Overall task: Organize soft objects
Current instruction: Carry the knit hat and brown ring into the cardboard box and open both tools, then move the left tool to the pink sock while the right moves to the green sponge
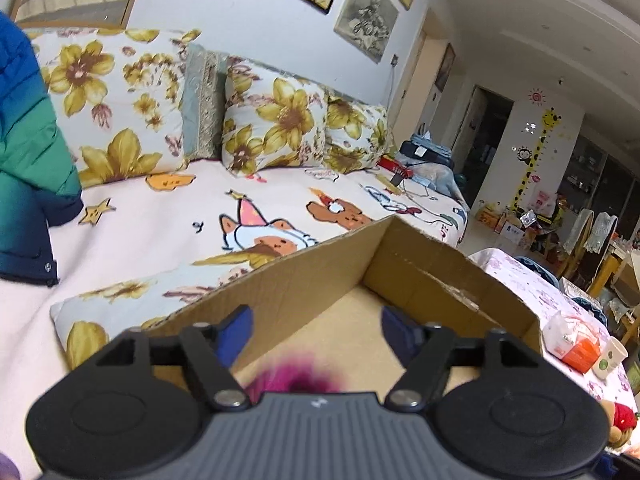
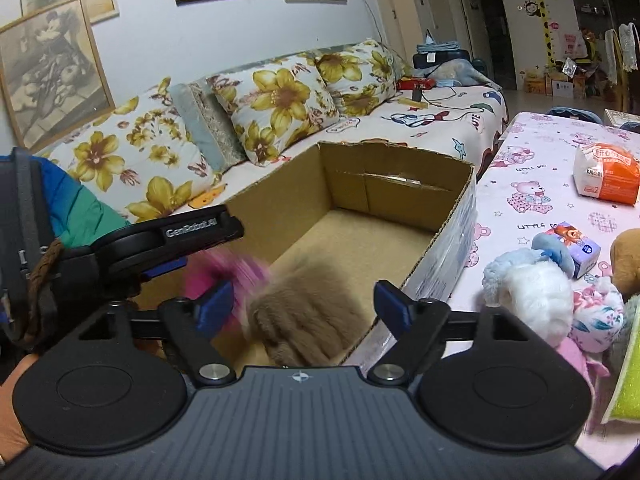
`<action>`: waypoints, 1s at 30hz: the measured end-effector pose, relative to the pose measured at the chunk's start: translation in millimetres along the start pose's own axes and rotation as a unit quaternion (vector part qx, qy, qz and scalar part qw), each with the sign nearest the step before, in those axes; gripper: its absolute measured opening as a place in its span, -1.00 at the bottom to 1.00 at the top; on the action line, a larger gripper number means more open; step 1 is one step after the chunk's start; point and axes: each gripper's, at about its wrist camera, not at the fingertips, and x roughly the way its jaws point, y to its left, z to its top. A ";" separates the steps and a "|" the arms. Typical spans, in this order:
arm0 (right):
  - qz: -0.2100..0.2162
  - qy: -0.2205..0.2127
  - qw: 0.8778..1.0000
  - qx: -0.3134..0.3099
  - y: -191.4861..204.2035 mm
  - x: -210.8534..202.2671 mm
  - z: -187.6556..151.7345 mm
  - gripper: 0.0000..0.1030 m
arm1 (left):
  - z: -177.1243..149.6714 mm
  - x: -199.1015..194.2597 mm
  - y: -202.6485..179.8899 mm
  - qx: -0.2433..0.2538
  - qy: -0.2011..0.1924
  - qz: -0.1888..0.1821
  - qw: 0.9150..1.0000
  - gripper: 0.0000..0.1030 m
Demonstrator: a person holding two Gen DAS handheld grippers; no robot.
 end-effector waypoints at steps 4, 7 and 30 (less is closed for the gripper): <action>-0.017 -0.010 1.000 0.018 -8.1 -16.6 -8.9 0.95 | 0.6 -3.1 -8.8 0.024 -0.013 -0.002 1.000 0.73; -0.042 -0.017 0.998 0.036 -15.0 -26.2 -16.8 0.95 | 0.2 -4.8 -14.0 0.032 -0.015 -0.006 0.999 0.76; -0.139 -0.056 0.986 0.076 -44.8 -72.9 -46.7 0.96 | -17.8 -22.9 -82.4 0.127 -0.037 -0.061 0.989 0.88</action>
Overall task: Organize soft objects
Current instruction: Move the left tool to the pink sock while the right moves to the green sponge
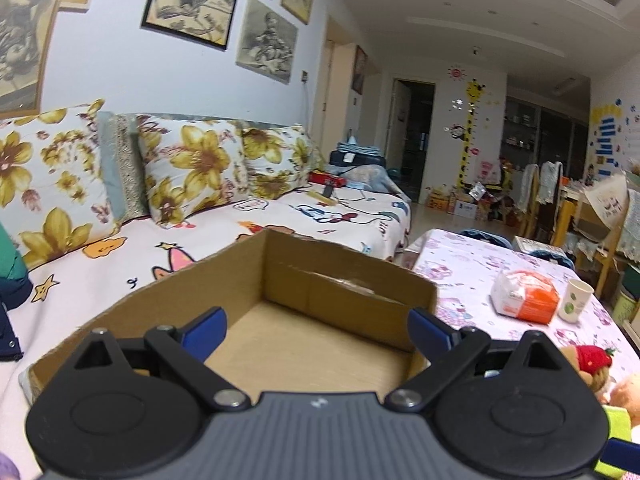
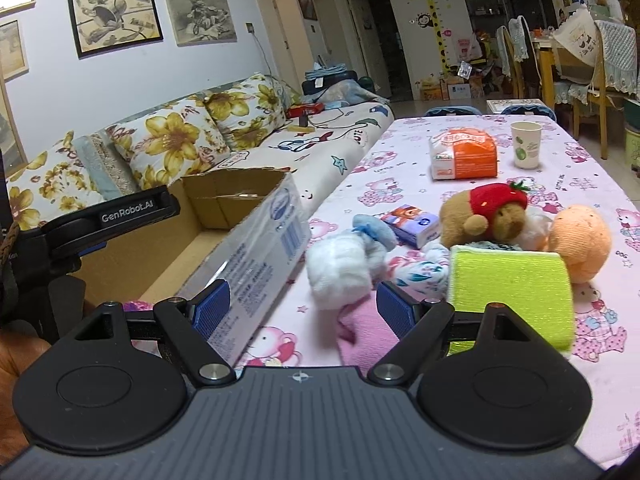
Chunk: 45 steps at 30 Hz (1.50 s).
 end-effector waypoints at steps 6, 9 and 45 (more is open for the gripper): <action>-0.009 -0.002 1.000 0.001 -8.4 -1.9 -2.6 0.96 | -3.0 -1.1 -16.7 0.015 0.002 -0.013 1.000 0.94; -0.015 -0.005 1.000 0.000 -13.6 -6.6 -6.2 0.96 | -4.5 -0.5 -26.3 0.025 0.003 -0.021 0.999 0.95; -0.078 -0.005 0.996 0.037 -57.8 -18.4 -18.2 0.96 | -37.4 -0.5 -104.3 0.119 0.027 -0.067 0.990 0.98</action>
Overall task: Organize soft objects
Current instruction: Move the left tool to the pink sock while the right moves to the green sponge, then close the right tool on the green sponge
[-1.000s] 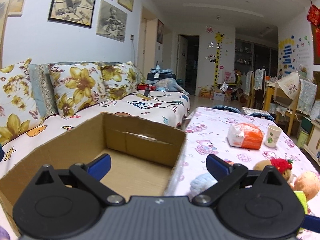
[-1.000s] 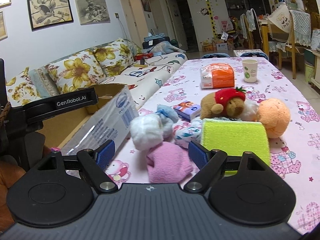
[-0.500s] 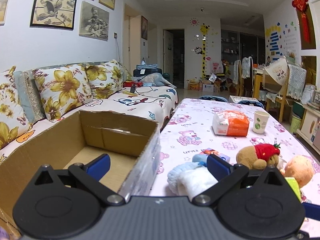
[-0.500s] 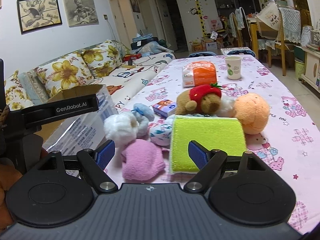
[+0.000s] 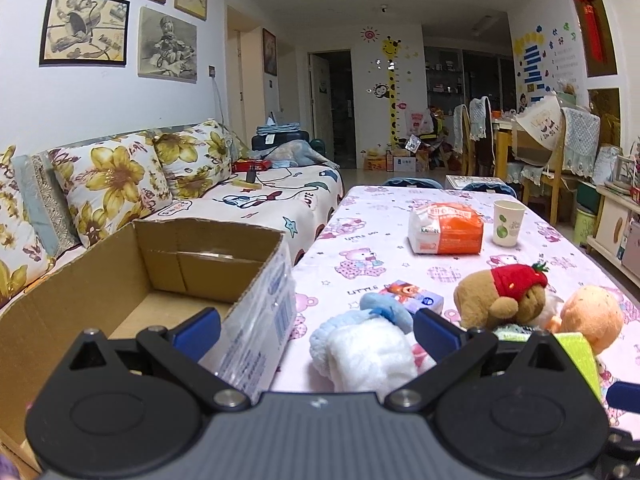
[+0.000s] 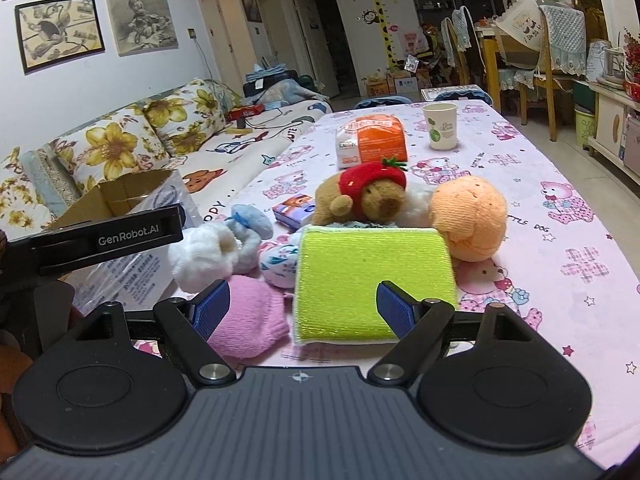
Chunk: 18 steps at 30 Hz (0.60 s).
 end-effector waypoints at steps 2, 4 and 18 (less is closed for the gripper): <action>-0.004 0.001 1.000 0.002 -2.2 0.5 -0.5 0.96 | -1.5 1.1 -2.8 0.005 0.003 -0.002 1.000 0.98; -0.008 0.002 1.000 0.003 -4.4 -0.8 -1.5 0.96 | -2.5 1.7 -5.1 0.008 0.005 -0.006 1.000 0.98; -0.044 0.007 0.997 0.059 -49.5 2.4 1.9 0.96 | -15.6 2.4 -7.3 0.013 0.033 -0.094 0.995 0.98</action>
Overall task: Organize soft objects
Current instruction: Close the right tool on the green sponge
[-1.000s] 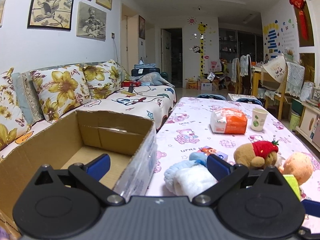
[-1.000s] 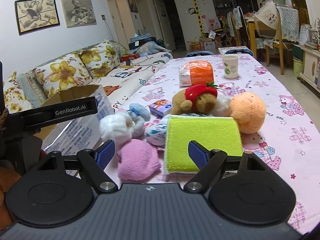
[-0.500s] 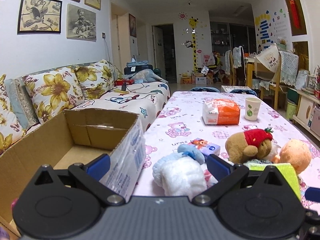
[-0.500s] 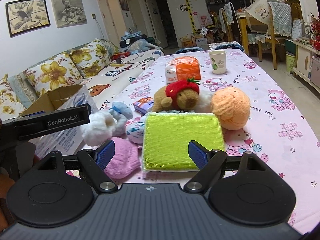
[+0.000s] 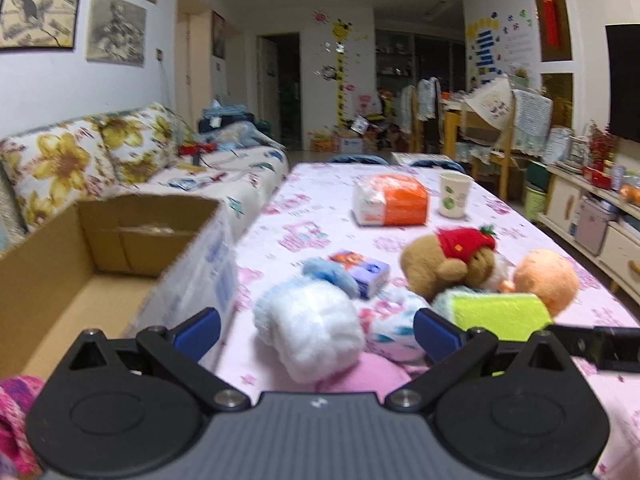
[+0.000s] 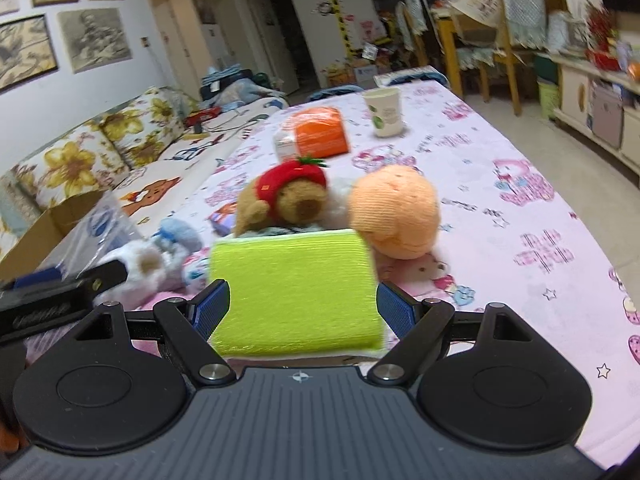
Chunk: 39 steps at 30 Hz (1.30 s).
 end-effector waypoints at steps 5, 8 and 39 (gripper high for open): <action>0.008 0.011 1.000 0.022 -13.3 10.4 3.1 0.96 | -8.7 9.8 -8.4 0.005 0.033 -0.032 0.999 0.98; 0.029 0.022 0.999 0.036 -23.3 22.0 8.3 0.99 | -15.1 15.8 -12.6 0.006 0.052 -0.041 0.998 0.98; 0.177 0.097 0.971 0.127 -52.7 48.5 7.9 1.00 | -31.3 54.2 -2.2 -0.054 0.129 -0.076 0.987 0.12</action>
